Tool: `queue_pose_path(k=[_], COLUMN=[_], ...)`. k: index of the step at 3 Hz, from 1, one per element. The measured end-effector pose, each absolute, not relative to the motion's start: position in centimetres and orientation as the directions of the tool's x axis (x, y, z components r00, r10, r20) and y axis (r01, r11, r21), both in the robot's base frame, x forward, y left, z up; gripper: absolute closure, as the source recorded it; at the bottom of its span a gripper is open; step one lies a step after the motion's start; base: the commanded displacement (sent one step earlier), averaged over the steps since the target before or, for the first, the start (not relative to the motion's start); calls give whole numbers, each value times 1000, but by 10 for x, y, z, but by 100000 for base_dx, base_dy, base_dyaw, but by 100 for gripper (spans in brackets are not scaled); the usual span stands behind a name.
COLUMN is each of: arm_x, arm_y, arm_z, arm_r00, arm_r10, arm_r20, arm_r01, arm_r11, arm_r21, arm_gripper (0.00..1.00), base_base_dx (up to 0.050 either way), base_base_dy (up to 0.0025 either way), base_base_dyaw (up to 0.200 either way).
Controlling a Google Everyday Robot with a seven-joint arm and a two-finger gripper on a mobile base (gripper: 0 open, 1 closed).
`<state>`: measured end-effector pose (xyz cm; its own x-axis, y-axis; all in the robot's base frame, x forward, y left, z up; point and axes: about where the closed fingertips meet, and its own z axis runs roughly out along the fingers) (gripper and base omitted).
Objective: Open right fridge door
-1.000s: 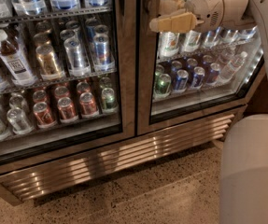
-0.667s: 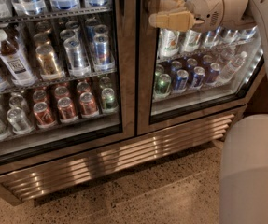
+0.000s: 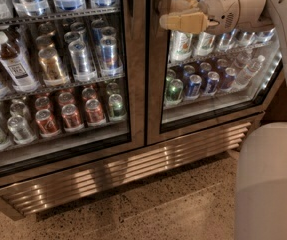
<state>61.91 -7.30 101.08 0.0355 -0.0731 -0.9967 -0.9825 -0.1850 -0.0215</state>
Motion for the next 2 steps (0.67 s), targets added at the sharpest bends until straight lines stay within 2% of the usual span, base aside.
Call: queue_pose_path(k=[1, 2], arm_x=[634, 634], arm_y=[-79, -79], arm_z=[1012, 1012], arm_r00=[36, 36], arm_r10=[-73, -73], arm_r20=[-997, -997], arm_r01=[-983, -983], arm_r11=[-185, -185], arm_r21=[-21, -22], arm_gripper=[100, 100], base_base_dx=[4650, 0], base_base_dy=[0, 0], base_base_dyaw=[-1, 0])
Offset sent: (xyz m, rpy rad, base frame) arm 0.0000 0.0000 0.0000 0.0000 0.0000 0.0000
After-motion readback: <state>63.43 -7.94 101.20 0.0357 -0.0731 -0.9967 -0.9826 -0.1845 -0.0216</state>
